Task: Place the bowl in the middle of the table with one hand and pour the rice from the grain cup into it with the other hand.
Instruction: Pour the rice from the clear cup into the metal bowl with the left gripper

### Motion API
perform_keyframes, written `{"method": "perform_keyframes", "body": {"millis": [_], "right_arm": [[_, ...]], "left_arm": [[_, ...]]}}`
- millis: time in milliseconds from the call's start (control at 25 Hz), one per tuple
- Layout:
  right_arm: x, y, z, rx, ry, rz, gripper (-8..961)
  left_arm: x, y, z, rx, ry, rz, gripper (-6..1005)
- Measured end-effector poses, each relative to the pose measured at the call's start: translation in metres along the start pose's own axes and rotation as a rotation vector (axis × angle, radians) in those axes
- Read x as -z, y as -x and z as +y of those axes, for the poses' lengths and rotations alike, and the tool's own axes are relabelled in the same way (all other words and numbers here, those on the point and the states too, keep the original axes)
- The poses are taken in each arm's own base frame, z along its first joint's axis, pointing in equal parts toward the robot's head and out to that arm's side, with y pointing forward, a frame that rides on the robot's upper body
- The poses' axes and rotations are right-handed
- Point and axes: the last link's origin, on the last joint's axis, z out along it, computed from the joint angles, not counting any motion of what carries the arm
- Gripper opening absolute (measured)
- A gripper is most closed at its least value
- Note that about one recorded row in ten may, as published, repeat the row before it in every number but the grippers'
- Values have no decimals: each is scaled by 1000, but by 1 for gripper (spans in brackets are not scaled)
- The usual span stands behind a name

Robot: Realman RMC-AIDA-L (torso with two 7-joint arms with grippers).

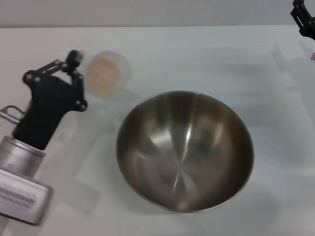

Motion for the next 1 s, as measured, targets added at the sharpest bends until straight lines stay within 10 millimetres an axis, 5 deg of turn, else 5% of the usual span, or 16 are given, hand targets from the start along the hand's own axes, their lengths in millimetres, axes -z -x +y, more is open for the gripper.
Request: {"method": "perform_keyframes", "body": {"millis": [320, 1000], "right_arm": [[-6, 5, 0, 1, 0, -15, 759], [-8, 7, -3, 13, 1, -13, 760]], "left_arm": [[-8, -21, 16, -482, 107, 217, 21], [-5, -23, 27, -1002, 122, 336, 20]]}}
